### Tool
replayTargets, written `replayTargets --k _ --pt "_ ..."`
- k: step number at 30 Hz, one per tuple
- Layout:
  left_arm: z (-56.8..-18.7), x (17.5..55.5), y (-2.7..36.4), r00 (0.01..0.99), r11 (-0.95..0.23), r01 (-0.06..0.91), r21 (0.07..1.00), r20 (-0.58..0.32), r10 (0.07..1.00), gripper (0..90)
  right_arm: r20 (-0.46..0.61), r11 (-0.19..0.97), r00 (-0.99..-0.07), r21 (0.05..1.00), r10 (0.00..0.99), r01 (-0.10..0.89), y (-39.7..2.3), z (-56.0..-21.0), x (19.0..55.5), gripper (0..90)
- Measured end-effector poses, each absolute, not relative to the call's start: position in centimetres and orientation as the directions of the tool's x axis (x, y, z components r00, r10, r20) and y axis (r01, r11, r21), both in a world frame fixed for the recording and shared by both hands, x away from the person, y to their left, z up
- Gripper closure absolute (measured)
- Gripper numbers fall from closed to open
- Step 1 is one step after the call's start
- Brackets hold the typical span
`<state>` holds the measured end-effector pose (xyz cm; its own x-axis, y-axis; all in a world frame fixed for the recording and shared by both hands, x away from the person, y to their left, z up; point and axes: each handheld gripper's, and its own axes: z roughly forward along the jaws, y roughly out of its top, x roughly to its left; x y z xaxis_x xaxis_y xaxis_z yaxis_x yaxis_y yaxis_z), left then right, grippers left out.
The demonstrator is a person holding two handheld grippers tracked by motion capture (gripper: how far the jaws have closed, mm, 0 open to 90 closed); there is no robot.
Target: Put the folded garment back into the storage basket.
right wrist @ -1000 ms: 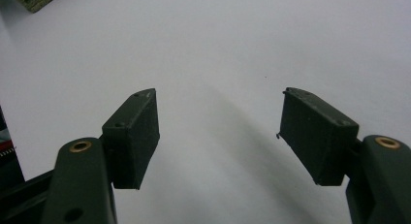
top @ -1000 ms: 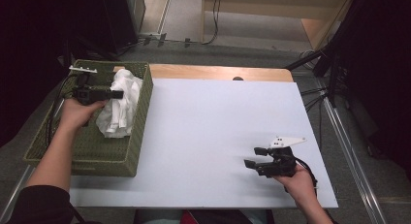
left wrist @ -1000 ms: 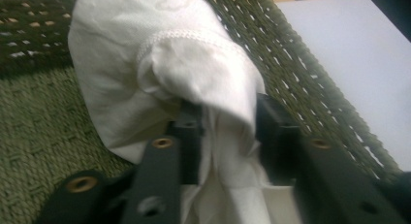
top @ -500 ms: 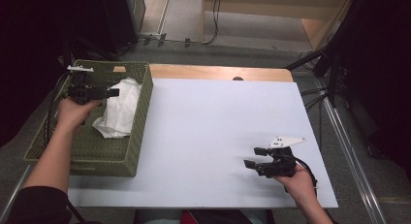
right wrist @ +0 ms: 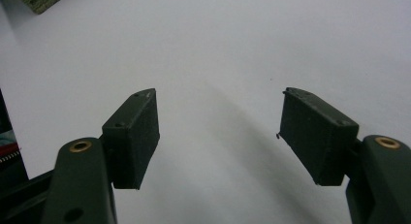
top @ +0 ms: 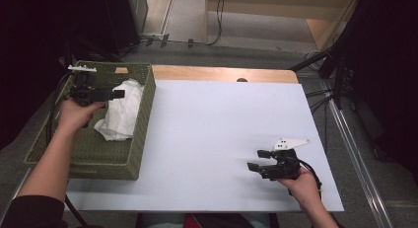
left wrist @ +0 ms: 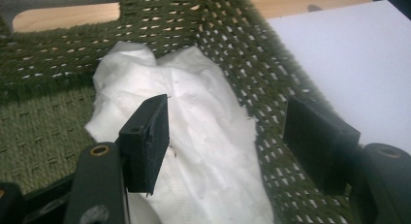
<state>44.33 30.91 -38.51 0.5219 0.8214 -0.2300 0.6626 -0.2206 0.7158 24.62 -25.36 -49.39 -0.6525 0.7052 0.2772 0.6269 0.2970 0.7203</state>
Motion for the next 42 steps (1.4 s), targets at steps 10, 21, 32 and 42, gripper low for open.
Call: replayTargets --k 10,21,32,42 --pt "-37.8 43.0 29.2 0.546 -0.234 0.673 0.702 -0.258 0.797 33.9 0.277 0.304 -0.666 0.725 0.693 0.618 -25.1 -49.3 24.8 28.5" --pt "-37.5 41.6 28.2 0.569 -0.243 0.674 0.697 -0.281 0.773 33.9 0.275 0.31 -0.669 0.723 0.69 0.617 -24.8 -49.2 24.8 28.5" --pt "-38.1 40.5 28.5 0.565 -0.24 0.694 0.679 -0.307 0.765 33.9 0.271 0.312 -0.668 0.723 0.694 0.617 -24.8 -49.2 24.8 28.5" --pt "-38.9 43.3 28.6 0.509 -0.23 0.704 0.672 -0.25 0.824 53.0 0.27 0.313 -0.666 0.72 0.696 0.619 -24.7 -49.3 24.9 28.5"
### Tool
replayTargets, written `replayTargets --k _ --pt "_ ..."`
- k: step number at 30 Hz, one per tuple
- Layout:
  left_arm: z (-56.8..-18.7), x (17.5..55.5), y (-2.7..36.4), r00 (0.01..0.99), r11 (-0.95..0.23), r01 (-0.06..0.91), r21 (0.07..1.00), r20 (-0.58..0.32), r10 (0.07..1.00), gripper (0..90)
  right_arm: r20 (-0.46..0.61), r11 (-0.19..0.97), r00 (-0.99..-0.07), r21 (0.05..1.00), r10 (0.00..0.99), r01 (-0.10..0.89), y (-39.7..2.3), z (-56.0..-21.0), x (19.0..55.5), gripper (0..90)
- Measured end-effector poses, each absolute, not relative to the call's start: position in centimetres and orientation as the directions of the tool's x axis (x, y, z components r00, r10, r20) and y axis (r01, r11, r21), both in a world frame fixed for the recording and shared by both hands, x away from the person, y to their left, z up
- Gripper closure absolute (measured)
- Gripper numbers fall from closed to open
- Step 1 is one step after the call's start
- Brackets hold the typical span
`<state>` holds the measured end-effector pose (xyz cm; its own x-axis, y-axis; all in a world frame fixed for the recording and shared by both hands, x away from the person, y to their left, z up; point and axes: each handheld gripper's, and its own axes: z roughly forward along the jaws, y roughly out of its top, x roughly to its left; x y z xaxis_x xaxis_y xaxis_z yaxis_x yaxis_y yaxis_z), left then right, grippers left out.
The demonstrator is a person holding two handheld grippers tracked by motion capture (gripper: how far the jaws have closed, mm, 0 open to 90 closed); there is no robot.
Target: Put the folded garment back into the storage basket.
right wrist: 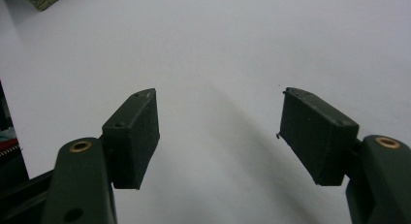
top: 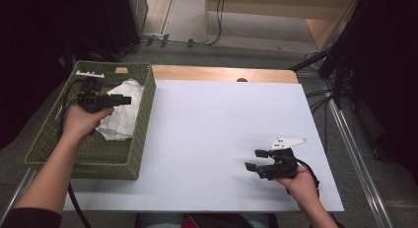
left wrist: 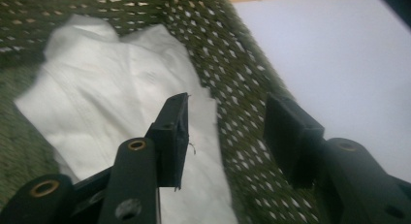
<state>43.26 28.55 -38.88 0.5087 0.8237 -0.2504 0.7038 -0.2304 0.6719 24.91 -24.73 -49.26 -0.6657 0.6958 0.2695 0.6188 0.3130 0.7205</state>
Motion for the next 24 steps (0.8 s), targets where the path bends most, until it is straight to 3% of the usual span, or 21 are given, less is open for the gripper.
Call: replayTargets --k 5,13,24 --pt "-39.1 45.3 27.9 0.484 -0.224 0.678 0.7 -0.196 0.853 70.1 0.267 0.315 -0.668 0.722 0.694 0.616 -24.7 -49.3 24.9 28.5" --pt "-41.5 47.3 28.6 0.432 -0.183 0.699 0.691 -0.204 0.879 85.0 0.27 0.312 -0.668 0.723 0.693 0.616 -24.8 -49.2 24.9 28.4" --pt "-45.1 48.5 29.2 0.378 -0.18 0.732 0.657 -0.172 0.91 86.1 0.269 0.313 -0.671 0.725 0.691 0.614 -24.8 -49.2 24.8 28.5"
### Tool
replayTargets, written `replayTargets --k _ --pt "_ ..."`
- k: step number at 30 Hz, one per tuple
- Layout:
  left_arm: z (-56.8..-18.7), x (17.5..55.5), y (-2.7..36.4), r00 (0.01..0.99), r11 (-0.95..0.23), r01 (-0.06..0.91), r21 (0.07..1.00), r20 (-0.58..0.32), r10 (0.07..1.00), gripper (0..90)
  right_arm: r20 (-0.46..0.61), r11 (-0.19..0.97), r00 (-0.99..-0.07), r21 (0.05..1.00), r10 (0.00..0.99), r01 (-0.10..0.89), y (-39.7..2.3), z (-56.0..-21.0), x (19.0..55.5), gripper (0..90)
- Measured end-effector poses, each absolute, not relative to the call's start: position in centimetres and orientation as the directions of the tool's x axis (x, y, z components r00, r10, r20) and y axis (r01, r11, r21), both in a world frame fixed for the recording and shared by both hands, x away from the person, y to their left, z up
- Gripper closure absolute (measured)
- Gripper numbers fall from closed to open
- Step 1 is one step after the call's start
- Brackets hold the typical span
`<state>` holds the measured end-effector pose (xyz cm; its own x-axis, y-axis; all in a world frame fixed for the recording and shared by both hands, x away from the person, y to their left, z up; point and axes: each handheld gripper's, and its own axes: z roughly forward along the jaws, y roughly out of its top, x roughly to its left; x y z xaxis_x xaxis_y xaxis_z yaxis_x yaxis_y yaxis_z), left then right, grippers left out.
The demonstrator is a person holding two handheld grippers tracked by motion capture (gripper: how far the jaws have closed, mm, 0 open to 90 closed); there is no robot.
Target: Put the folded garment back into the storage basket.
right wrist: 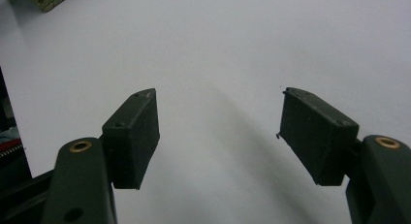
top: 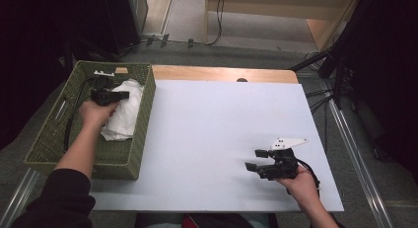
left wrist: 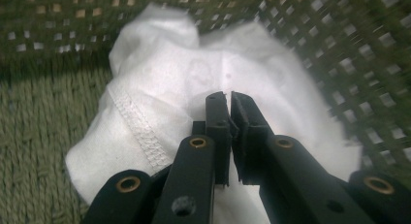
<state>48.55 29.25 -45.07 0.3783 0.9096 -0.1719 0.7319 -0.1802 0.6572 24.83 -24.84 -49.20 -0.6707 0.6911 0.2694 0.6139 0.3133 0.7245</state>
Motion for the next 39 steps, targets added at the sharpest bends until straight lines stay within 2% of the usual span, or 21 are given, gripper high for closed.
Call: replayTargets --k 3,20,32,35,36,39 --pt "-45.5 48.5 29.8 0.359 -0.143 0.744 0.653 -0.209 0.909 86.0 0.272 0.31 -0.671 0.726 0.689 0.614 -24.9 -49.2 24.8 28.5" --pt "-46.7 47.8 30.9 0.322 -0.139 0.765 0.628 -0.187 0.928 85.8 0.273 0.308 -0.671 0.728 0.689 0.613 -25.0 -49.2 24.7 28.5" --pt "-43.8 47.3 31.4 0.327 -0.074 0.774 0.629 -0.297 0.897 71.0 0.275 0.306 -0.67 0.728 0.689 0.613 -24.8 -49.1 24.7 28.5" --pt "-42.8 46.8 31.5 0.342 -0.071 0.767 0.637 -0.313 0.886 64.7 0.271 0.31 -0.673 0.729 0.688 0.61 -24.7 -49.1 24.7 28.5" --pt "-42.6 46.7 31.6 0.341 -0.065 0.77 0.635 -0.323 0.883 59.7 0.27 0.31 -0.674 0.73 0.687 0.608 -24.8 -49.1 24.7 28.5" --pt "-41.7 46.2 31.9 0.352 -0.057 0.774 0.631 -0.353 0.867 55.5 0.272 0.307 -0.669 0.728 0.691 0.613 -24.8 -49.1 24.8 28.5"
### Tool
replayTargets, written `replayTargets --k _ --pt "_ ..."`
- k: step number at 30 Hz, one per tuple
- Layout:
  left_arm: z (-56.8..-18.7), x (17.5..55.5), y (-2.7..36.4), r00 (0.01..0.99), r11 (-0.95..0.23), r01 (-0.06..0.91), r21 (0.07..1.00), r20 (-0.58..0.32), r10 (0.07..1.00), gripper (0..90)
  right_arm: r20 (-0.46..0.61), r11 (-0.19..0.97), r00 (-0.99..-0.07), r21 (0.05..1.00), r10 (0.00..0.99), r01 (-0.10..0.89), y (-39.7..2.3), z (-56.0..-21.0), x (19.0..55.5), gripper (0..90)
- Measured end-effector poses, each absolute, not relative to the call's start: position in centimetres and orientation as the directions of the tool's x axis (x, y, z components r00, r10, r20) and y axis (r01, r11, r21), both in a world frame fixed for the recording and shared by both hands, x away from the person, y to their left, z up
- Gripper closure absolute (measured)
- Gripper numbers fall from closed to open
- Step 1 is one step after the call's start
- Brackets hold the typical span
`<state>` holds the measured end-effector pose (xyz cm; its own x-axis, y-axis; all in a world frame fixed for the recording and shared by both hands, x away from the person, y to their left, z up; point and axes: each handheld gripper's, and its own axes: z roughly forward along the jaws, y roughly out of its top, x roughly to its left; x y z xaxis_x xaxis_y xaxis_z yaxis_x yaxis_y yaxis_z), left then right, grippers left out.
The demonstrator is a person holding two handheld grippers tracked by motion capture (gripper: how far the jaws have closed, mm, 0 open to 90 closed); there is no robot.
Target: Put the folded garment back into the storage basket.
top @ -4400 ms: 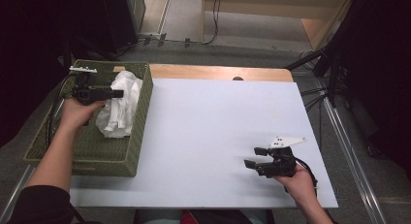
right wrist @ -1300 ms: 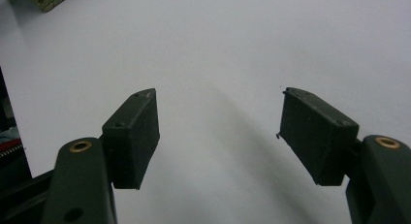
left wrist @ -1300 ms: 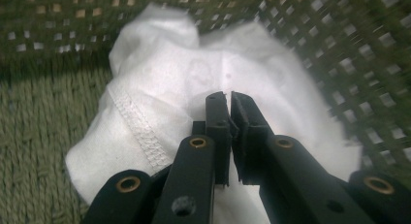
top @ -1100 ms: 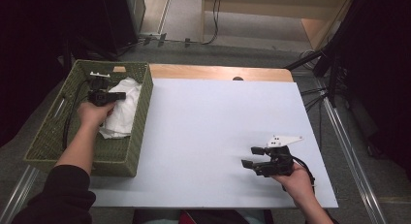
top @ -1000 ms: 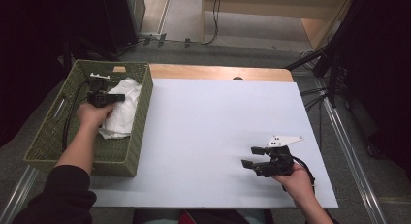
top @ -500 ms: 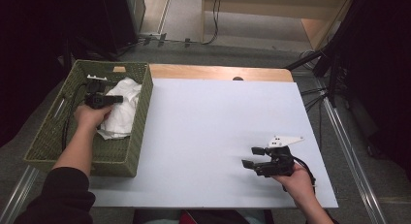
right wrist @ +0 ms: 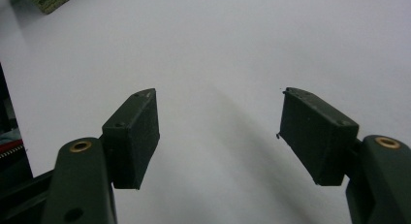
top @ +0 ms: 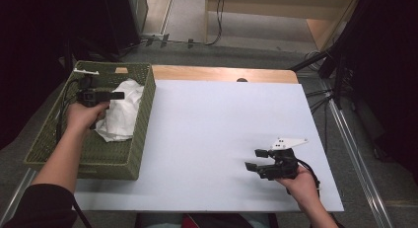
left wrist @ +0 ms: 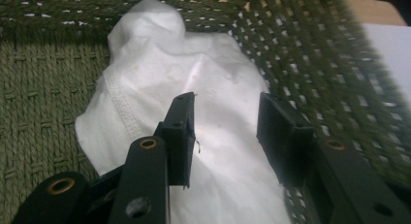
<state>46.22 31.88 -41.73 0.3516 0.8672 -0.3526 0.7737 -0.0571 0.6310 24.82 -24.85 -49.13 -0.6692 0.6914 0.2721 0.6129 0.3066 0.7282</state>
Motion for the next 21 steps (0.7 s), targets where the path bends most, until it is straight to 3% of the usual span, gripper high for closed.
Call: replayTargets --k 4,8,21 --pt "-40.4 45.3 31.8 0.39 -0.084 0.765 0.638 -0.355 0.85 44.9 0.273 0.302 -0.664 0.728 0.696 0.615 -24.9 -49.1 24.9 28.5" --pt "-39.5 44.3 31.7 0.417 -0.094 0.763 0.64 -0.375 0.828 40.2 0.274 0.302 -0.663 0.727 0.696 0.617 -24.8 -49.1 24.9 28.5" --pt "-38.0 40.7 31.0 0.49 -0.132 0.738 0.662 -0.391 0.779 35.7 0.272 0.303 -0.666 0.729 0.694 0.614 -24.9 -49.1 24.8 28.5"
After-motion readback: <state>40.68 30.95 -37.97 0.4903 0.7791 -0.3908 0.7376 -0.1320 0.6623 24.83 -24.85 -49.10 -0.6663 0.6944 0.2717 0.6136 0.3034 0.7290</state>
